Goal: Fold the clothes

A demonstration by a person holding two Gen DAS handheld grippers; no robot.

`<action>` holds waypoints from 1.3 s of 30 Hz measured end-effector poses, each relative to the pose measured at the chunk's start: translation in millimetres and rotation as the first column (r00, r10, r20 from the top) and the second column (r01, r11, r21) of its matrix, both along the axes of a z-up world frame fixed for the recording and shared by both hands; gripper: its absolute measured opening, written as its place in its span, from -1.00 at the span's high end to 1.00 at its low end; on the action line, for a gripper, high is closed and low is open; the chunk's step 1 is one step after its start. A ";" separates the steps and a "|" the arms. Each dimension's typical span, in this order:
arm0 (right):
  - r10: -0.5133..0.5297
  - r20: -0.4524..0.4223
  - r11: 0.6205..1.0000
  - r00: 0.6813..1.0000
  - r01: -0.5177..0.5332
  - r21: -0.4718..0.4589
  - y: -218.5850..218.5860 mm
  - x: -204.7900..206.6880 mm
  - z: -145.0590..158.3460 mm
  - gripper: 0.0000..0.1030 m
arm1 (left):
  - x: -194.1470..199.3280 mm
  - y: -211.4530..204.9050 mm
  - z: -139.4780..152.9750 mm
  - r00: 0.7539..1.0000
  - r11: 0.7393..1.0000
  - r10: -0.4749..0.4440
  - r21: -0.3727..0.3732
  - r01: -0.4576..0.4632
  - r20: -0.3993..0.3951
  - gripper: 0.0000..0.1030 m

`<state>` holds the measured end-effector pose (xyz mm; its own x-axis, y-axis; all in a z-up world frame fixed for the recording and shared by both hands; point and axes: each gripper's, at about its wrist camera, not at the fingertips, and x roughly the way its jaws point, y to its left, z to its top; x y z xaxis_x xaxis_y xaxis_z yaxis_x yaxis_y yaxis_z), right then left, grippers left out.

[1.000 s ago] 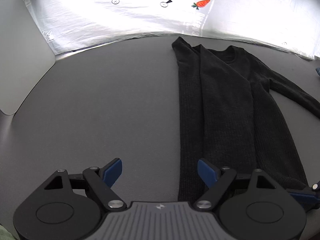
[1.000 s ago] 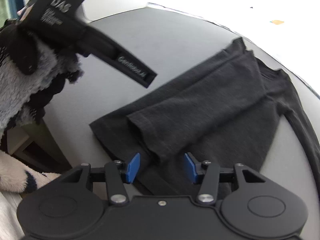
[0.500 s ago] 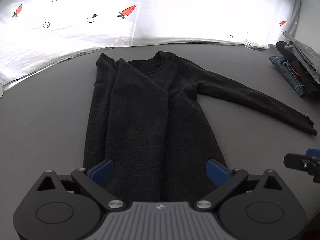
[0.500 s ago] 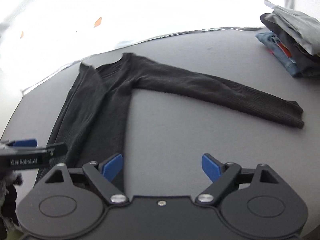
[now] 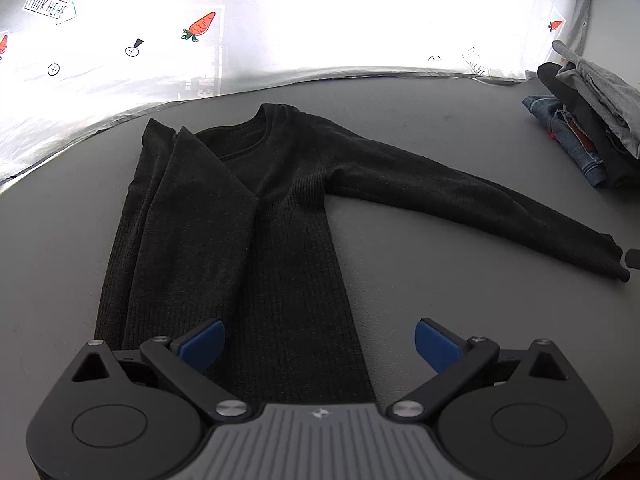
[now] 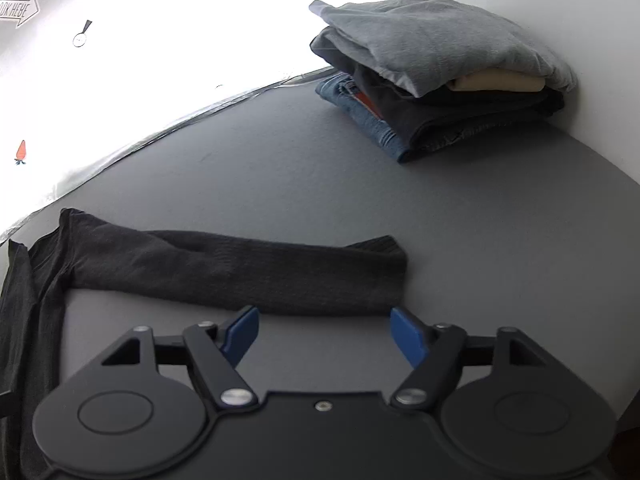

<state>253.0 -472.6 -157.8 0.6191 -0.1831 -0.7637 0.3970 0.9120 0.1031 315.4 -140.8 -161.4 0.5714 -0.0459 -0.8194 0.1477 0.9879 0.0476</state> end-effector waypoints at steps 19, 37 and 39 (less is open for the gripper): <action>0.483 -0.248 0.794 0.840 -0.539 -0.279 -25.8 69.3 -33.0 0.98 | 60.9 -42.0 -13.9 0.996 0.995 0.069 0.072 -0.065 -0.061 -0.95; 0.096 -0.090 0.995 0.991 -0.099 -0.025 -98.9 115.7 -26.0 0.08 | 78.7 -43.0 -29.9 0.982 0.990 0.138 0.057 -0.131 -0.129 -0.95; 0.077 -0.126 0.997 0.989 -0.077 0.001 -91.7 106.8 -38.6 0.06 | 79.8 -44.1 -31.2 0.982 0.991 0.131 0.059 -0.124 -0.135 -0.95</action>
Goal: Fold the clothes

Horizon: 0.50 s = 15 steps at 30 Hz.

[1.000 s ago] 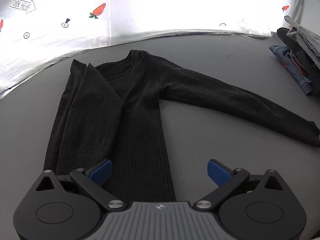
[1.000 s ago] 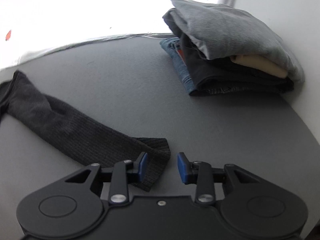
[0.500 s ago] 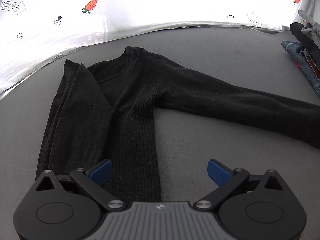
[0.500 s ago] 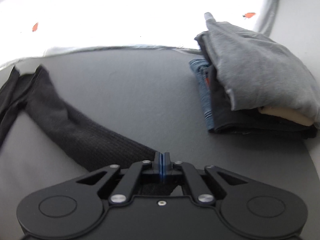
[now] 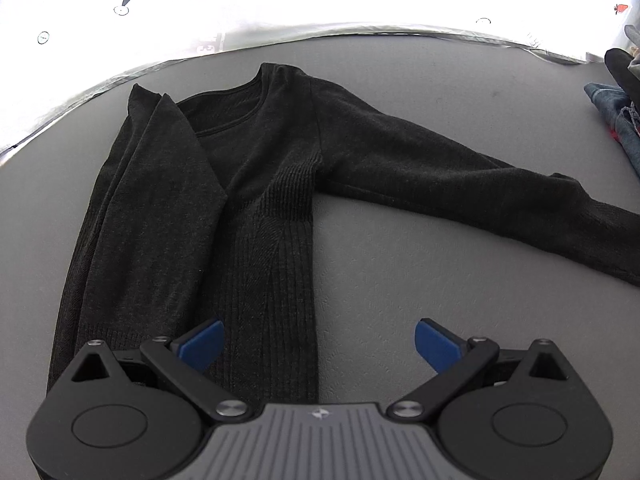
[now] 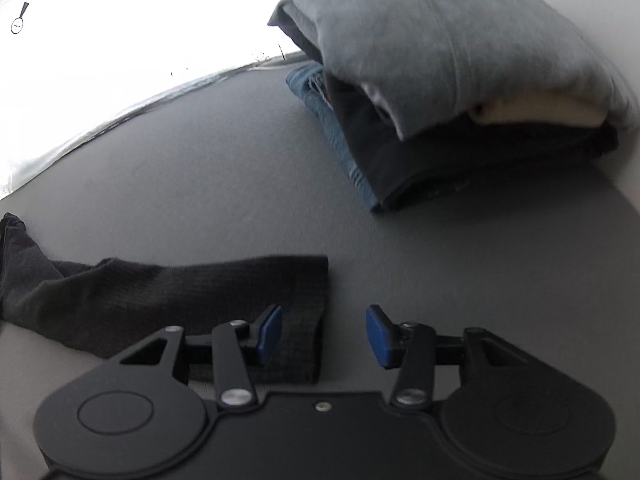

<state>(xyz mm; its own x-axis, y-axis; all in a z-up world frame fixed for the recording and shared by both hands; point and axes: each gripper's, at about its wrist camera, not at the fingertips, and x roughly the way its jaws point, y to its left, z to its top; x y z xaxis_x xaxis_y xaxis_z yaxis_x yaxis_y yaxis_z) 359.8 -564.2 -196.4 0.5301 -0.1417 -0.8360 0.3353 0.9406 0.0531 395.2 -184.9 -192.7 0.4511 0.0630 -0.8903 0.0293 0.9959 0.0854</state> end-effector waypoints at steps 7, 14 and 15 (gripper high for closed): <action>-0.096 0.033 0.992 0.995 0.093 0.084 14.7 -15.4 -13.4 0.52 | 0.7 0.5 3.3 1.000 1.000 -0.017 -0.014 0.018 0.017 -0.95; -0.064 0.143 0.989 0.988 0.044 0.139 24.6 -11.6 17.6 0.91 | -8.5 17.7 23.6 0.997 0.992 0.021 -0.126 -0.011 0.074 -0.95; -0.021 0.172 0.992 0.985 -0.001 0.129 34.7 -10.9 27.1 0.91 | -10.2 20.6 29.1 0.996 0.988 0.020 -0.157 -0.006 0.087 -0.95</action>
